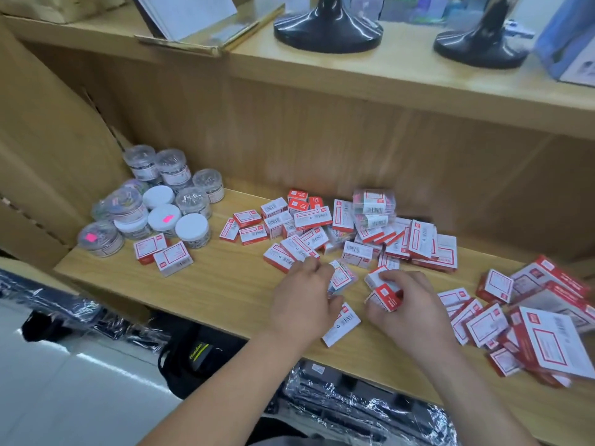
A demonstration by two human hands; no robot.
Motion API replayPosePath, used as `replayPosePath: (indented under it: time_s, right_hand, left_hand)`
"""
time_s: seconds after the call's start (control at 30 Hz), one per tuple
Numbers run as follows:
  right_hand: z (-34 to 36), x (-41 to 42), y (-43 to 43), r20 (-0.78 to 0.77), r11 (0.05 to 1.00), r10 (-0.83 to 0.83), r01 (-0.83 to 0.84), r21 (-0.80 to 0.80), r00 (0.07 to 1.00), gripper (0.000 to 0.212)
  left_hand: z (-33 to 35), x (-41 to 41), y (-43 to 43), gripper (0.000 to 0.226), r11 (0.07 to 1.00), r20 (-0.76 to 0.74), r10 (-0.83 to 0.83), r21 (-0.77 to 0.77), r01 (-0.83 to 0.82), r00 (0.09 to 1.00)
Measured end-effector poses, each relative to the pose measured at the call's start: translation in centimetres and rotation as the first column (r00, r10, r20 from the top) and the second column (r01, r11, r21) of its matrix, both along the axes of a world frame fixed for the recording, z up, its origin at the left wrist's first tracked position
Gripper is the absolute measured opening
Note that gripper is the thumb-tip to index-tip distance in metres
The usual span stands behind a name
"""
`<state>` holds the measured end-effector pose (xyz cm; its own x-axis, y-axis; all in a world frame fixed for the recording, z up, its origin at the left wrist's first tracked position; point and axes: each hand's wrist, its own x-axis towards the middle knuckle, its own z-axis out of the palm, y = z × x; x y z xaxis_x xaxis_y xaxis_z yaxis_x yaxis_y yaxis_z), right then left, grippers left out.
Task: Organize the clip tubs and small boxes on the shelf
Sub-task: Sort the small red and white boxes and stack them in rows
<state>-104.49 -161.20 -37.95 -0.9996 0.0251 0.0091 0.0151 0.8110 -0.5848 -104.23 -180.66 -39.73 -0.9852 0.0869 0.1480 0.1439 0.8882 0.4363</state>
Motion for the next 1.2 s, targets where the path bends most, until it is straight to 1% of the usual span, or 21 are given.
replayPosePath:
  time_s: [0.13,0.2,0.3,0.37,0.47,0.6,0.73,0.87,0.9,0.97,1.07,1.2]
  right_hand:
    - [2.2,-0.1,0.1,-0.123,0.996,-0.040,0.029,-0.083,0.992,0.046]
    - [3.6,-0.1,-0.5,-0.161,0.994,-0.025,0.008,-0.109,0.987,0.045]
    - [5.4,-0.5,-2.1,-0.211,0.988,0.006,-0.038,-0.148,0.977,0.046]
    - [6.0,-0.7,-3.5,-0.213,0.984,0.026,-0.063,-0.166,0.977,0.046]
    - [6.0,-1.4,-7.4,-0.200,0.972,0.090,-0.129,-0.194,0.976,0.046]
    - [4.4,-2.3,-14.0,-0.148,0.956,0.193,-0.220,-0.197,0.970,0.047]
    - [1.5,-2.3,-20.6,-0.086,0.941,0.283,-0.294,-0.169,0.955,0.049]
    - [-0.4,-1.9,-25.2,-0.005,0.960,0.277,-0.277,-0.045,0.961,0.050]
    - [-0.8,-1.6,-25.8,-0.001,0.962,0.271,-0.271,-0.012,0.963,0.050]
    - [-1.7,-1.4,-26.9,-0.055,0.968,0.252,-0.251,0.011,0.966,0.051]
    - [-2.1,-1.5,-28.2,-0.088,0.976,0.218,-0.218,0.017,0.972,0.051]
    - [-1.7,-2.2,-29.2,-0.110,0.972,0.235,-0.232,0.037,0.966,0.053]
  left_hand:
    - [-0.4,0.1,0.0,0.034,0.999,-0.031,-0.028,0.040,0.029,0.999]
    - [0.1,0.5,-0.3,0.037,0.995,-0.067,-0.019,0.092,0.025,0.998]
    - [1.9,1.7,-1.8,0.046,0.980,-0.145,0.042,0.197,-0.012,0.989]
    - [2.6,2.5,-3.4,0.050,0.961,-0.138,0.098,0.269,-0.058,0.986]
    - [2.8,3.5,-8.1,0.049,0.920,-0.108,0.191,0.367,-0.140,0.976]
    - [2.6,5.1,-14.4,0.047,0.878,-0.085,0.303,0.412,-0.243,0.949]
    - [3.1,6.6,-20.1,0.046,0.818,-0.097,0.439,0.455,-0.353,0.893]
    - [2.3,7.9,-25.5,0.041,0.739,-0.064,0.585,0.454,-0.498,0.809]
    - [1.8,8.2,-26.7,0.040,0.714,-0.031,0.617,0.443,-0.543,0.786]
    - [0.6,8.4,-28.8,0.041,0.689,0.018,0.651,0.404,-0.602,0.759]
    - [-0.8,7.8,-30.3,0.046,0.697,0.054,0.640,0.380,-0.608,0.767]
    - [-1.3,5.9,-30.6,0.051,0.739,0.036,0.591,0.375,-0.559,0.806]
